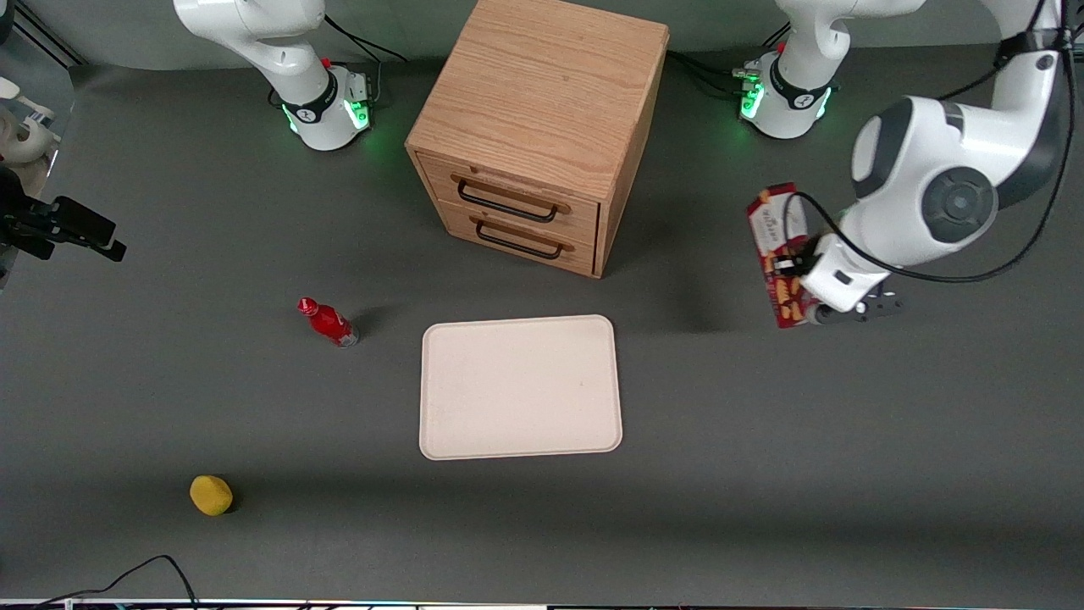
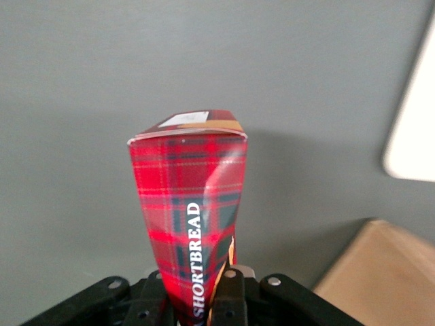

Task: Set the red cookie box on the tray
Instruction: 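Lift the box upright and carry it over the white tray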

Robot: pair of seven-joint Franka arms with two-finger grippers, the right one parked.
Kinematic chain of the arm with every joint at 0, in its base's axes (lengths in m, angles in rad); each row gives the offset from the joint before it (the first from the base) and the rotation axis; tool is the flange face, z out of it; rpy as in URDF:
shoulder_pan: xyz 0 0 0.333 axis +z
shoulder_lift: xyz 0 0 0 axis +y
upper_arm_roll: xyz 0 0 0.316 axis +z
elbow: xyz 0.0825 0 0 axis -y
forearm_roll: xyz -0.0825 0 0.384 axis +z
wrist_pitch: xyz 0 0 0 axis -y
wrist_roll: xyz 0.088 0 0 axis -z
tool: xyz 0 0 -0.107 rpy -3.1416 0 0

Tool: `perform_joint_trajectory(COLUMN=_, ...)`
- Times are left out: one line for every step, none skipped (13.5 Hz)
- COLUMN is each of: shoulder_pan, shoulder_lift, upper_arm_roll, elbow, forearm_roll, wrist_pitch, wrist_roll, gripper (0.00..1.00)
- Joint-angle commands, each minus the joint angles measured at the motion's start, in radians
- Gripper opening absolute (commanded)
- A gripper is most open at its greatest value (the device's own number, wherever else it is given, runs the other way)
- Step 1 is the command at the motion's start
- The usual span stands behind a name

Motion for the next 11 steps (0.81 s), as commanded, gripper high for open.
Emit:
perform_joint_trajectory(shoulder_pan=-0.030, shoulder_lift=0.161, upper_arm_roll=-0.128, elbow=0.241, forearm_roll=0.008, wrist_pitch=-0.036, wrist_roll=-0.333, gripper=0.04)
perform_joint_trajectory(shoulder_pan=-0.062, shoulder_lift=0.244, upper_arm_roll=-0.139, elbow=0.343, forearm_roll=0.019, wrist_pitch=-0.038, wrist_roll=-0.445, gripper=0.04)
perform_joint_trajectory(shoulder_pan=-0.103, shoulder_lift=0.315, upper_arm_roll=-0.139, elbow=0.431, forearm_roll=0.056, wrist_pitch=-0.038, wrist_roll=-0.534, gripper=0.04)
perform_joint_trajectory(shoulder_pan=-0.143, shoulder_lift=0.388, upper_arm_roll=-0.139, elbow=0.500, forearm_roll=0.106, wrist_pitch=-0.035, wrist_roll=-0.612, gripper=0.04)
perform_joint_trajectory(shoulder_pan=-0.180, shoulder_lift=0.456, upper_arm_roll=-0.139, elbow=0.563, forearm_roll=0.155, wrist_pitch=-0.030, wrist_roll=-0.680, gripper=0.04)
perform_joint_trajectory(shoulder_pan=-0.199, shoulder_lift=0.514, upper_arm_roll=-0.139, elbow=0.629, forearm_roll=0.183, wrist_pitch=-0.018, wrist_roll=-0.719, gripper=0.04)
perform_joint_trajectory(shoulder_pan=-0.215, shoulder_lift=0.556, upper_arm_roll=-0.139, elbow=0.672, forearm_roll=0.189, wrist_pitch=0.005, wrist_roll=-0.743, gripper=0.04)
perform_joint_trajectory(shoulder_pan=-0.229, shoulder_lift=0.585, upper_arm_roll=-0.138, elbow=0.694, forearm_roll=0.191, wrist_pitch=0.037, wrist_roll=-0.759, gripper=0.04)
perform_joint_trajectory(shoulder_pan=-0.243, shoulder_lift=0.599, upper_arm_roll=-0.136, elbow=0.697, forearm_roll=0.200, wrist_pitch=0.075, wrist_roll=-0.768, gripper=0.04)
perform_joint_trajectory(shoulder_pan=-0.254, shoulder_lift=0.613, upper_arm_roll=-0.135, elbow=0.697, forearm_roll=0.212, wrist_pitch=0.106, wrist_roll=-0.776, gripper=0.04)
perform_joint_trajectory(shoulder_pan=-0.266, shoulder_lift=0.625, upper_arm_roll=-0.135, elbow=0.697, forearm_roll=0.219, wrist_pitch=0.125, wrist_roll=-0.792, gripper=0.04)
